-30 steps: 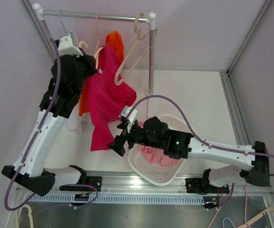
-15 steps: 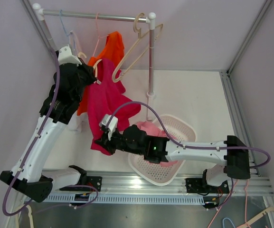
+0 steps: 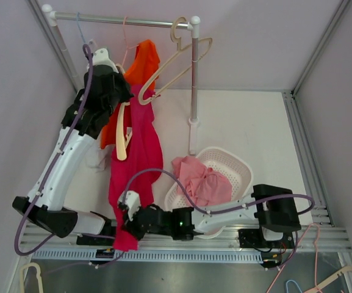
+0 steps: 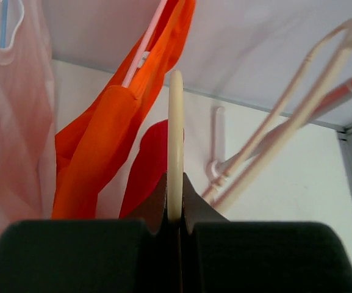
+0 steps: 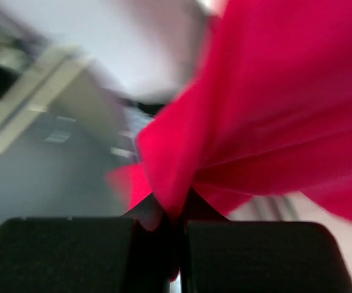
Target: Remove the t-shirt from the hanger
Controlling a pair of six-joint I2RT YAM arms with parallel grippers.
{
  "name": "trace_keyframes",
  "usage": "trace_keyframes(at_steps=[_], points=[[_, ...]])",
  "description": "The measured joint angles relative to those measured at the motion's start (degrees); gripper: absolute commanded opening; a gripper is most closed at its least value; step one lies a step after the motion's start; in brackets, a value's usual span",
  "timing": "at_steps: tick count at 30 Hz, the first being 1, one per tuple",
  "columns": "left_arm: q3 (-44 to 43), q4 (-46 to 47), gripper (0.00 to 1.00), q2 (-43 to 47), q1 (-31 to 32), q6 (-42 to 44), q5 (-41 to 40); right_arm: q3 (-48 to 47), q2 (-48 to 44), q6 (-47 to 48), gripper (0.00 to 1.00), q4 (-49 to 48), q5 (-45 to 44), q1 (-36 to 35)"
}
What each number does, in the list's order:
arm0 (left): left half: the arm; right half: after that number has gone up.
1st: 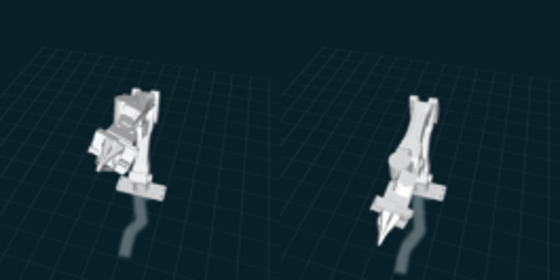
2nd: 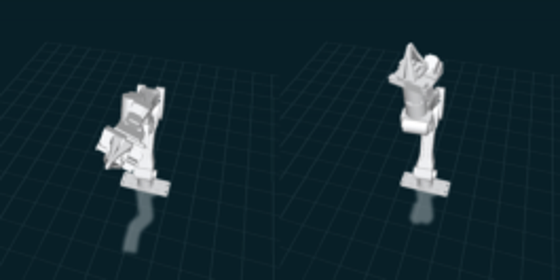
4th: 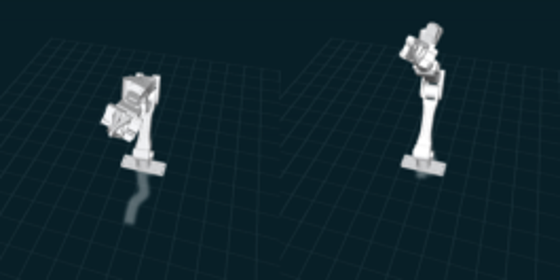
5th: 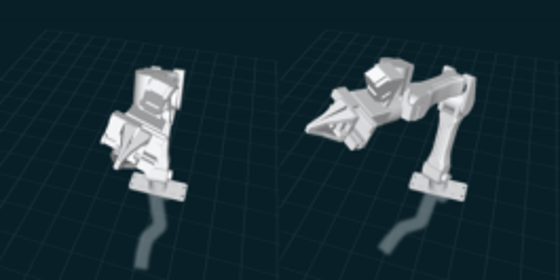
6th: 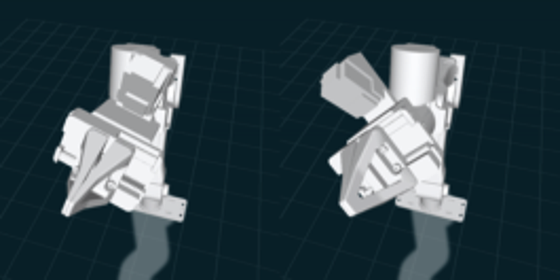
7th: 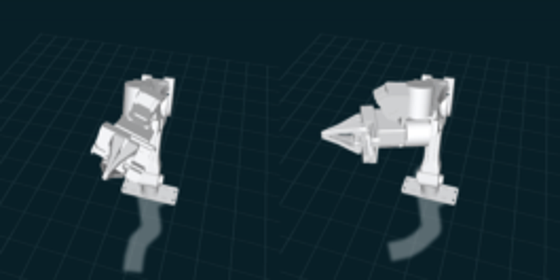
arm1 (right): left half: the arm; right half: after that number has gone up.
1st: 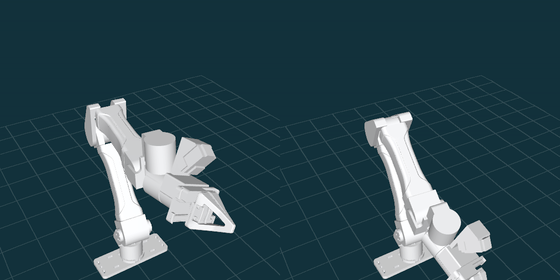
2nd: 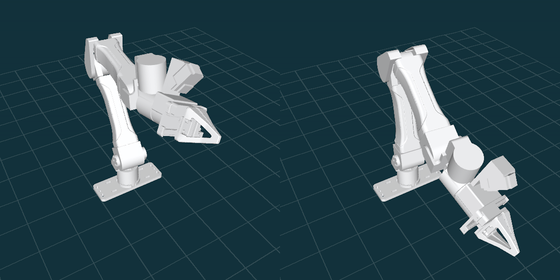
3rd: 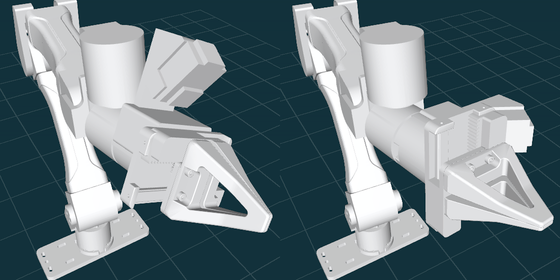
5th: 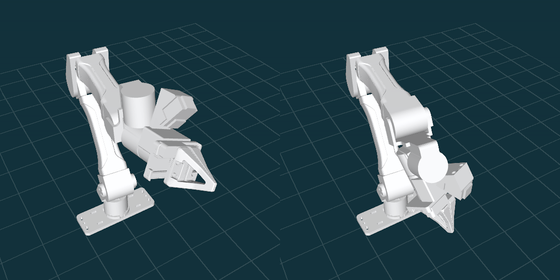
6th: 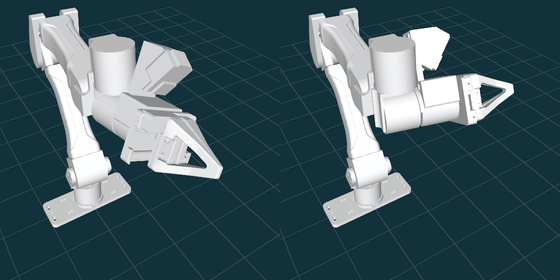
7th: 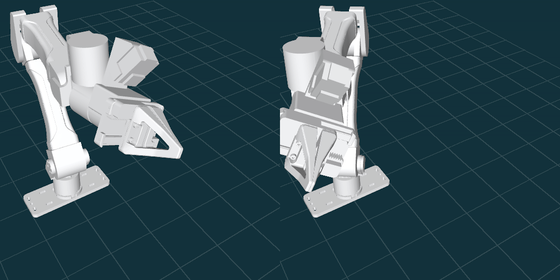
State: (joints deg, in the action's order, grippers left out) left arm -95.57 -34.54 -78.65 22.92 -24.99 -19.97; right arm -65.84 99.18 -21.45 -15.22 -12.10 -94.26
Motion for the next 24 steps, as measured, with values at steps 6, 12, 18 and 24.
trace_keyframes(at_steps=[6,12,18,24], points=[[3.7,-2.6,0.01,13.7,0.0,-0.4,8.7,3.5,-1.0,-3.5,0.00,9.5,0.2,14.3],[13.9,-10.6,0.01,43.2,0.0,0.5,14.7,-0.7,-10.7,-1.1,0.00,17.4,-1.8,21.0],[21.9,-21.2,0.01,62.1,0.0,1.2,17.0,-14.8,-12.3,5.2,0.00,23.0,-5.1,20.5],[23.9,-30.3,0.01,73.4,0.0,3.2,23.1,-27.0,-12.1,11.6,0.00,28.9,-8.2,20.5]])
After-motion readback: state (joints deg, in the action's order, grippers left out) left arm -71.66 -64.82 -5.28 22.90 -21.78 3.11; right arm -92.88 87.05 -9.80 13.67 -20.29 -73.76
